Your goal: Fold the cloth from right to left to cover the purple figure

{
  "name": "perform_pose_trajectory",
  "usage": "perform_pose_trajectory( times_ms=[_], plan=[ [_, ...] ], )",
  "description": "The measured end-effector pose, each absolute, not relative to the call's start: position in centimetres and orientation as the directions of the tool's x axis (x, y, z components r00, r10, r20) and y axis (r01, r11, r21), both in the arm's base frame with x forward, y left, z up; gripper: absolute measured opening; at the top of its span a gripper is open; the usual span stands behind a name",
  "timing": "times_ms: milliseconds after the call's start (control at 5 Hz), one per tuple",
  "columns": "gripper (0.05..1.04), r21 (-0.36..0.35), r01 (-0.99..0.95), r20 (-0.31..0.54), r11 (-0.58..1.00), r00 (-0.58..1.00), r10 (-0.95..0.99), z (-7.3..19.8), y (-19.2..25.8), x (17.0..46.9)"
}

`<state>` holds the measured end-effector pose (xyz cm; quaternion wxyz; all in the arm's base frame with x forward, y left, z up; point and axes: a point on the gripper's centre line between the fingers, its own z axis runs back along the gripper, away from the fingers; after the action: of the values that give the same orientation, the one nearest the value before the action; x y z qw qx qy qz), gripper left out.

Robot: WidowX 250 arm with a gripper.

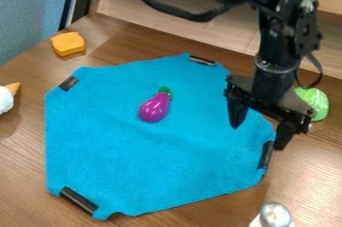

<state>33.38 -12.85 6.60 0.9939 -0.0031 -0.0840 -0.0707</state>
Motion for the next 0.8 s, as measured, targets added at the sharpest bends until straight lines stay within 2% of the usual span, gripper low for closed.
perform_pose_trajectory(
  times_ms=[400,600,800],
  plan=[
    [1.001,-0.019,0.079,0.153,0.997,0.985,-0.075,4.2,-13.7,33.8],
    [0.953,-0.021,0.049,0.128,0.999,0.991,-0.046,3.0,-13.8,33.7],
    [0.676,-0.043,0.013,0.139,0.999,0.99,-0.007,2.6,-14.2,34.0]
  ],
)
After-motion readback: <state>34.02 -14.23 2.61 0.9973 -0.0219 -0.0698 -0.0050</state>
